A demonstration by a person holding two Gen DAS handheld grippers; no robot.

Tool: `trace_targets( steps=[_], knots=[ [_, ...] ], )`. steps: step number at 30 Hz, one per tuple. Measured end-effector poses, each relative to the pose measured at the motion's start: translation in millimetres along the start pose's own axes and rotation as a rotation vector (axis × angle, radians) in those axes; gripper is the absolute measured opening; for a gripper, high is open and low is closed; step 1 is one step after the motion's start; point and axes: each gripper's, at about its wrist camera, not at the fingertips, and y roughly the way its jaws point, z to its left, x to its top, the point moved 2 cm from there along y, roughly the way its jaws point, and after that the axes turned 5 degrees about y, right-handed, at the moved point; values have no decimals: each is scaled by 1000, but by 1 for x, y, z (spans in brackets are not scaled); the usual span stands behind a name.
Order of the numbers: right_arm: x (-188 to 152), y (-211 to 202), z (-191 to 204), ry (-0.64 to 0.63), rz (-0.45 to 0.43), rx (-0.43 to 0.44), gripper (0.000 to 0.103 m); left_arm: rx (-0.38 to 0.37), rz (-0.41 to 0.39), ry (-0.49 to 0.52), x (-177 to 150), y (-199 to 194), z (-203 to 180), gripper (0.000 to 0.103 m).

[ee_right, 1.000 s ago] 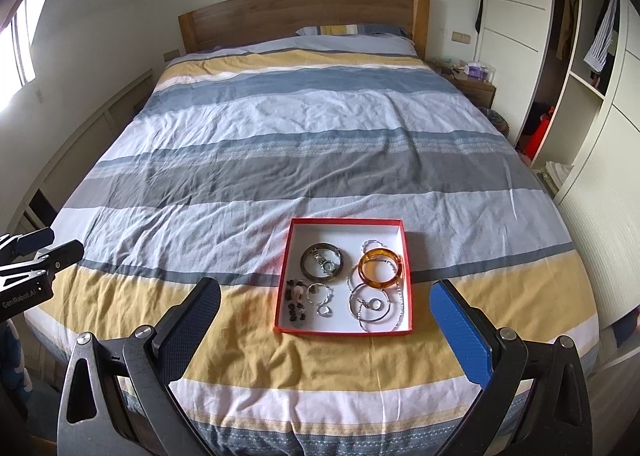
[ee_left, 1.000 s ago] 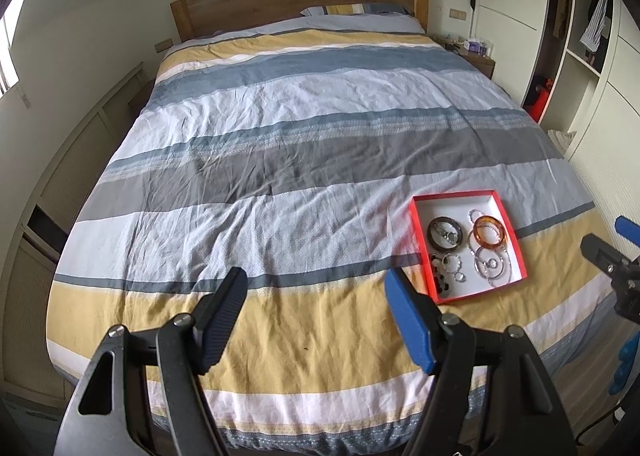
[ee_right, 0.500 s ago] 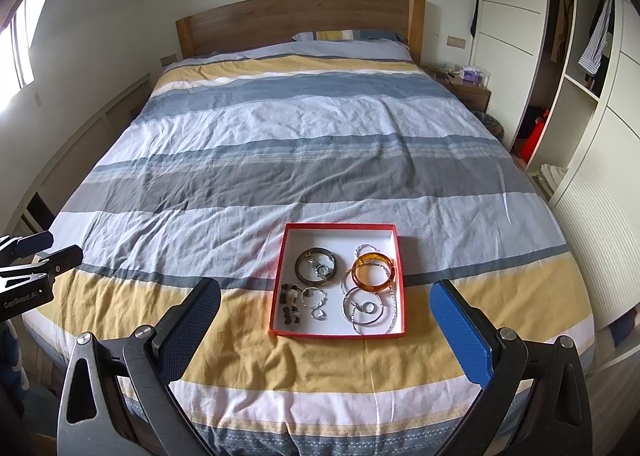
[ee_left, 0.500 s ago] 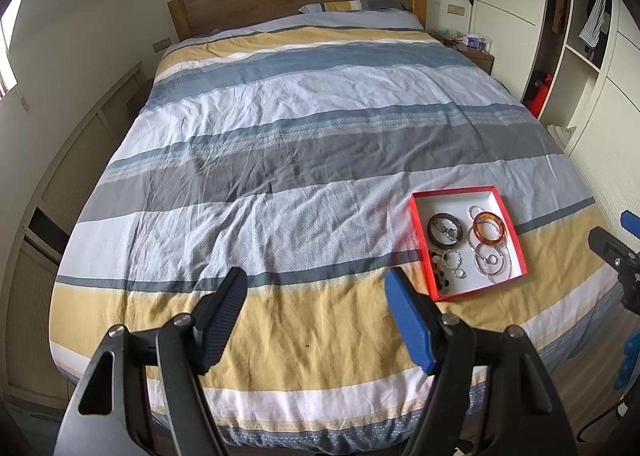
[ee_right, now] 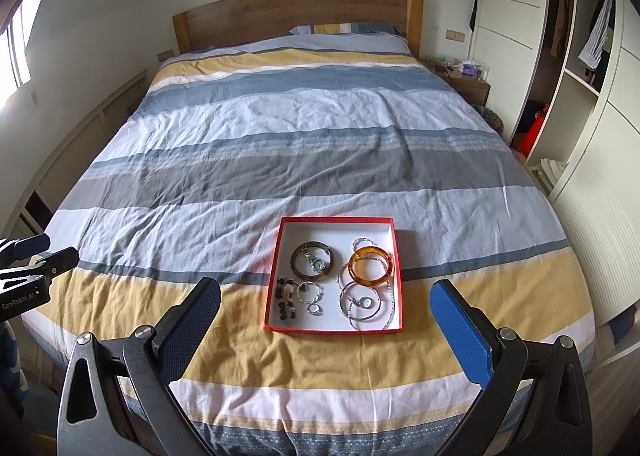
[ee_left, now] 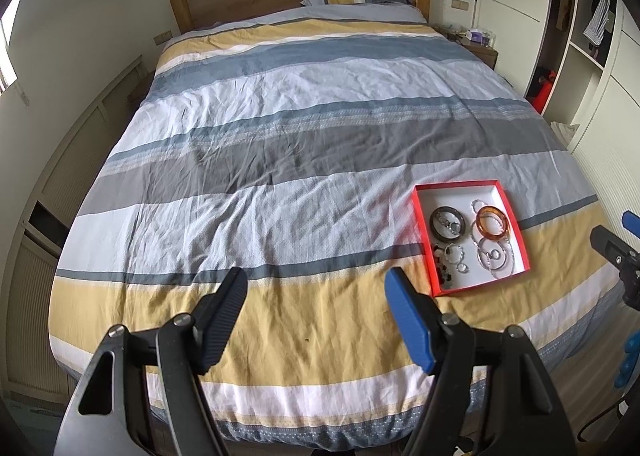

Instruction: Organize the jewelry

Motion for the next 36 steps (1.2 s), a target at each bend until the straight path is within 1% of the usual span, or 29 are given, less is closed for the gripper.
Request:
trace_targets(
  steps=[7, 15, 24, 36],
  knots=[
    [-3, 7, 2, -9, 25, 1, 103, 4, 19, -3, -6, 6, -1, 70],
    [-6, 12, 1, -12, 47, -8, 103, -5, 30, 1, -4, 11, -1, 70],
    [-7, 12, -1, -6, 52, -17, 103, -22, 36, 13, -3, 16, -5, 70],
    [-11, 14, 1, -6, 59, -21, 103, -19, 44, 13, -4, 18, -3, 70]
  ],
)
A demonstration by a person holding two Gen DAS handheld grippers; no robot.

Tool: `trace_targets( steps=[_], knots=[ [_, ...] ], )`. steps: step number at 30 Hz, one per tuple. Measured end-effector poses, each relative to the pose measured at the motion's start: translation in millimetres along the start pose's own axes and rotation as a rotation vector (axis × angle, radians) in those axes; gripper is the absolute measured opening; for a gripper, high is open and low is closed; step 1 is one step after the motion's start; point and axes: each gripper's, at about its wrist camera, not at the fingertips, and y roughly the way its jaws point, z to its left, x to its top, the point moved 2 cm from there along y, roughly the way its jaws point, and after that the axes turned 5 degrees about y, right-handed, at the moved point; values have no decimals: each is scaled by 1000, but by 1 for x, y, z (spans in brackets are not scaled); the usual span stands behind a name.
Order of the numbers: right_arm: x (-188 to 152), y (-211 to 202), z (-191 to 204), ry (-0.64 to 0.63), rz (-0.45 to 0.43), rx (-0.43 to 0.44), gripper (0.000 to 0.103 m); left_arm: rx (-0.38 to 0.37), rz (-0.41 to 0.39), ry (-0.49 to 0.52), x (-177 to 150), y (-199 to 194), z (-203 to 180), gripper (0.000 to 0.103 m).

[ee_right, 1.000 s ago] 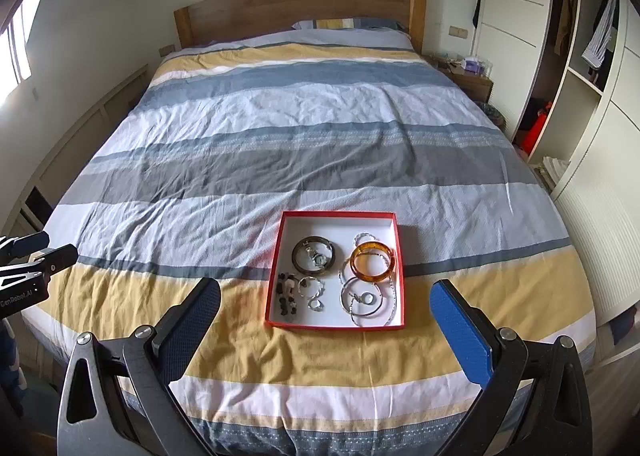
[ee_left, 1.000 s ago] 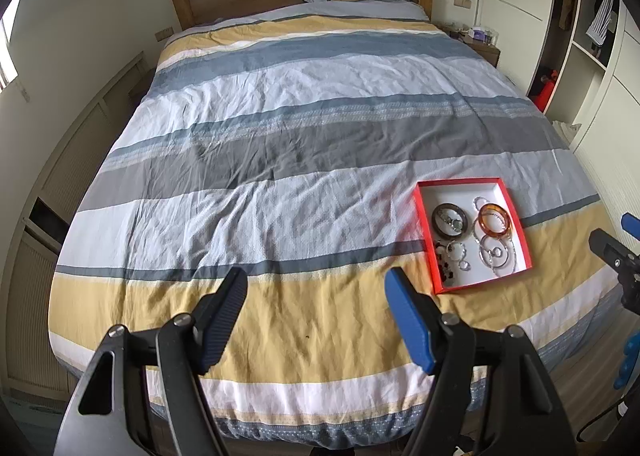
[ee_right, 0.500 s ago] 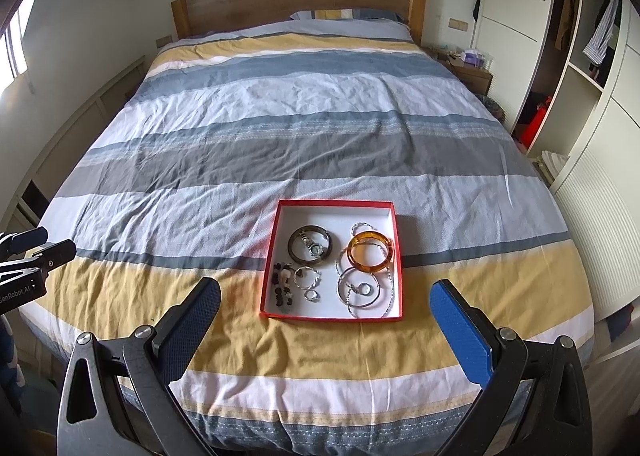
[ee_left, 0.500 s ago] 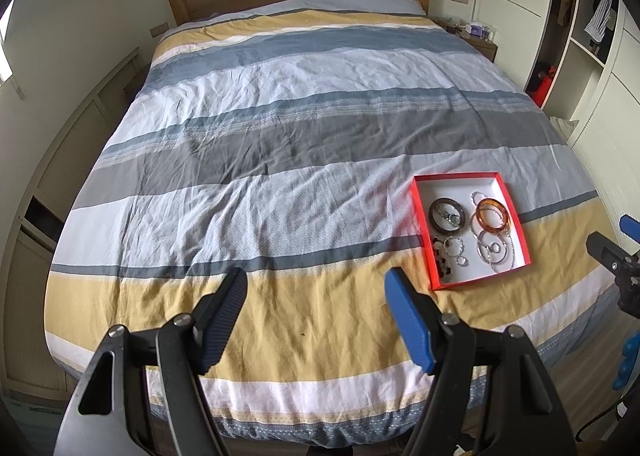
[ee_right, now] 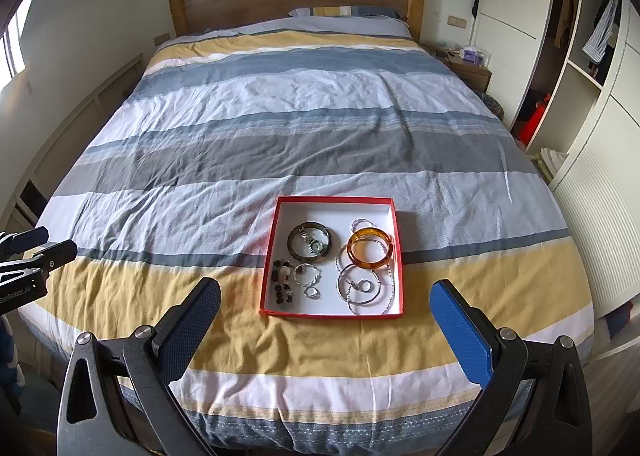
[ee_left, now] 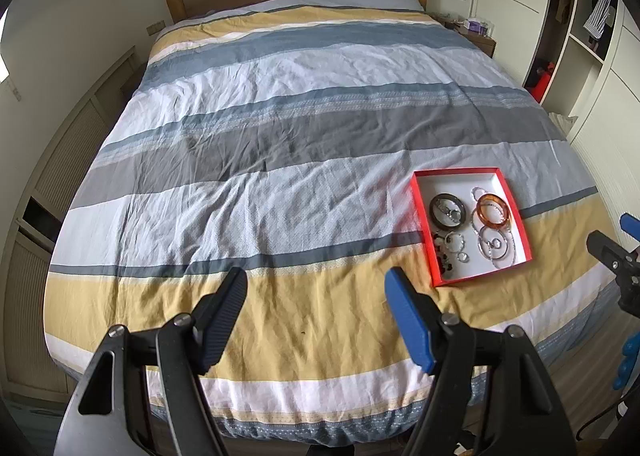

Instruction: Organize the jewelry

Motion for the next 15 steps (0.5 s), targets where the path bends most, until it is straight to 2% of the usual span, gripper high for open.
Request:
trace_targets(
  steps=[15],
  knots=[
    [-2, 4, 1, -1, 15, 0, 103, 0, 4, 6, -3, 3, 0, 70]
  ],
)
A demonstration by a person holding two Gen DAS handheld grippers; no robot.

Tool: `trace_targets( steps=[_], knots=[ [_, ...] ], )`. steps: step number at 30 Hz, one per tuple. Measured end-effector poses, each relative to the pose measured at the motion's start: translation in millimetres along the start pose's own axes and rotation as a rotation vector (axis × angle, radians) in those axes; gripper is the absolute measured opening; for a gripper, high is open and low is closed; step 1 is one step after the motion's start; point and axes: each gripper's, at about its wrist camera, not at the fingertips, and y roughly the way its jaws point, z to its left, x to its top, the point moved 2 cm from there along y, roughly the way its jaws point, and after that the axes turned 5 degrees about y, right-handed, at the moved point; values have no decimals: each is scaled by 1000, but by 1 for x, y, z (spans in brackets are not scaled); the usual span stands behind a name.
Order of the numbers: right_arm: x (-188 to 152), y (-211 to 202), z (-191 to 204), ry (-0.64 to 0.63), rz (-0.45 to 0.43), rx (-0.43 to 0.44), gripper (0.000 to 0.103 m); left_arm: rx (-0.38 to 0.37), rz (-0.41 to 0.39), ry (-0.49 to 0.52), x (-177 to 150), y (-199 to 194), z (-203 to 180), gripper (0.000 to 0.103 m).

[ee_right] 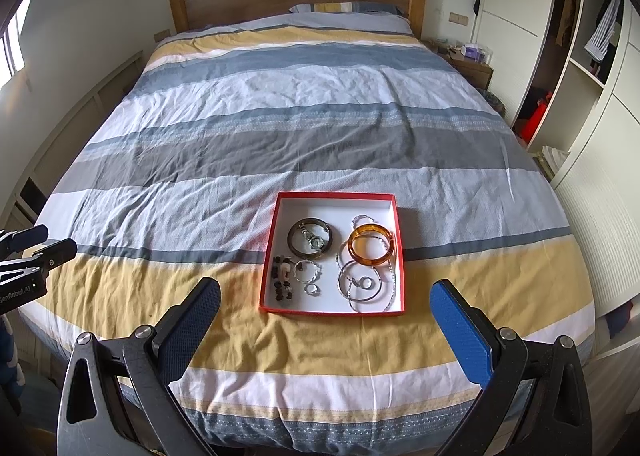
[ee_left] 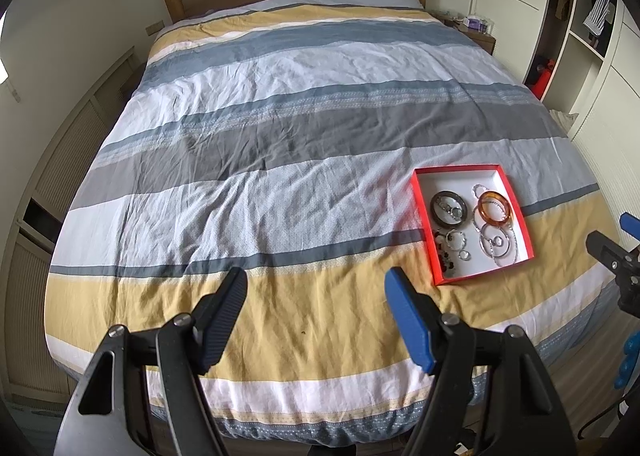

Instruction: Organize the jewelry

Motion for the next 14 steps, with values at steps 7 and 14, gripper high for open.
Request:
trace_targets(
  steps=[7, 14],
  knots=[
    [-3, 6, -1, -5, 16, 3, 103, -5, 2, 0, 0, 1, 1, 70],
    [-3, 10, 1, -21, 33, 4, 103, -8, 4, 0, 0, 3, 2, 70]
  ],
)
